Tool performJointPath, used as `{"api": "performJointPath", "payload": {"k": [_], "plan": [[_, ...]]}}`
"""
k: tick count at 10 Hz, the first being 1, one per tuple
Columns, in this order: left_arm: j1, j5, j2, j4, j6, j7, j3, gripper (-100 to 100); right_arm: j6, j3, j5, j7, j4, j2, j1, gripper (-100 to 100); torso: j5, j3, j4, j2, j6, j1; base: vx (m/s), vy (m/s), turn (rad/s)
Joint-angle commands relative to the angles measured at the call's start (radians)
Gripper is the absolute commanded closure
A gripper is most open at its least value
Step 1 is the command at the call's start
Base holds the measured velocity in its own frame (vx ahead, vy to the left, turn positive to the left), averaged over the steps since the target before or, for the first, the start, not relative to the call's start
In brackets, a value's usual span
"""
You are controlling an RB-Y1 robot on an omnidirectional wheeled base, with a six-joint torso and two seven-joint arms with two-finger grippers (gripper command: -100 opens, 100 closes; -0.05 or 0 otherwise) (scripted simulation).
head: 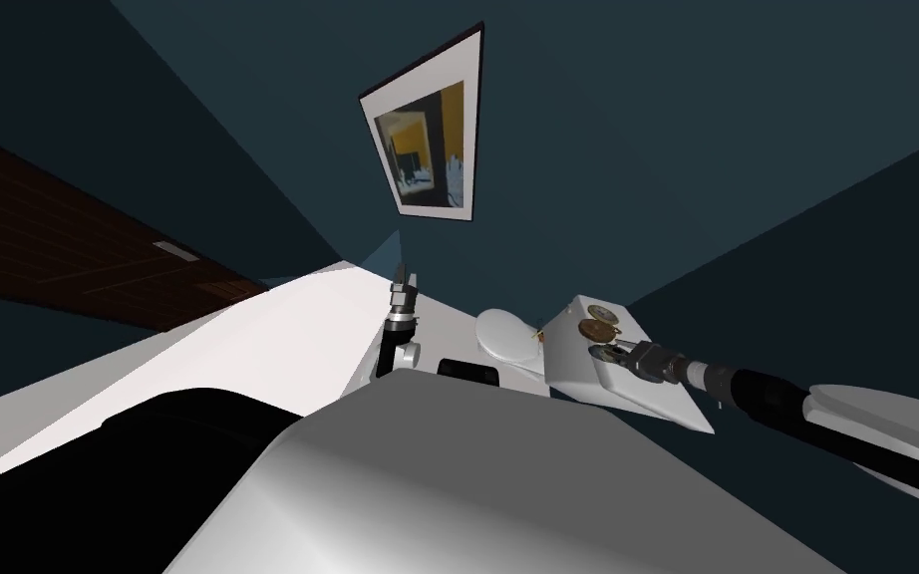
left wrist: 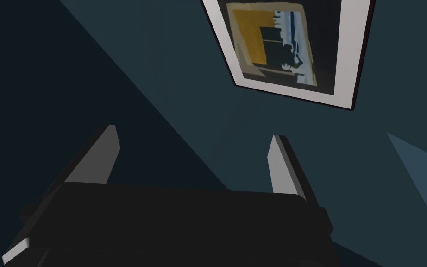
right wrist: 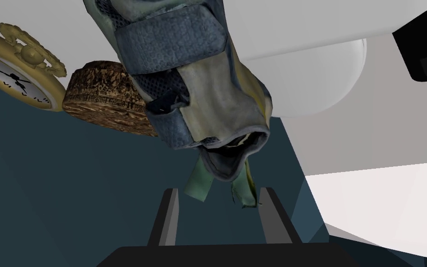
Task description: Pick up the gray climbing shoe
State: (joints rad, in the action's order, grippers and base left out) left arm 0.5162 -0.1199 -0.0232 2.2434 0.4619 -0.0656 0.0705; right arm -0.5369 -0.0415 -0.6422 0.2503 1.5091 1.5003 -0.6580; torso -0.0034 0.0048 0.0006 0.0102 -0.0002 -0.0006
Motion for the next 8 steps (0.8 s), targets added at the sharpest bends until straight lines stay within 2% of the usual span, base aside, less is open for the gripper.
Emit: {"api": "performJointPath", "payload": {"k": [1,4,5,6,7,8], "plan": [[0.000,0.000,0.000,0.000,0.000,0.000,0.000,0,-0.013,0.010,0.005,-0.014,-0.046,-0.003,0.022,100,0.000,0.000,0.000,0.000,0.000,0.000,-0.166,0.026,0.222],[0.000,0.000,0.000,0.000,0.000,0.000,0.000,0,-0.037,0.016,0.018,-0.038,-0.127,-0.003,0.051,100,0.001,0.000,0.001,-0.001,0.000,0.000,-0.146,0.032,0.233],[0.000,0.000,0.000,0.000,0.000,0.000,0.000,0,-0.037,0.016,0.018,-0.038,-0.127,-0.003,0.051,100,0.002,0.000,0.001,-0.002,-0.001,0.001,-0.092,0.015,0.063],[0.000,0.000,0.000,0.000,0.000,0.000,0.000,0,-0.045,0.018,0.022,-0.046,-0.155,-0.003,0.061,100,0.002,-0.001,0.001,-0.003,0.001,0.000,-0.075,0.009,0.107],[0.000,0.000,0.000,0.000,0.000,0.000,0.000,0,-0.038,0.011,0.022,-0.042,-0.134,0.000,0.046,100,0.002,-0.002,0.001,-0.004,0.000,0.000,-0.034,0.001,0.029],[0.000,0.000,0.000,0.000,0.000,0.000,0.000,0,-0.040,0.011,0.023,-0.044,-0.137,0.000,0.047,0,0.002,-0.003,0.000,-0.006,0.001,0.000,-0.006,0.000,-0.008]]}}
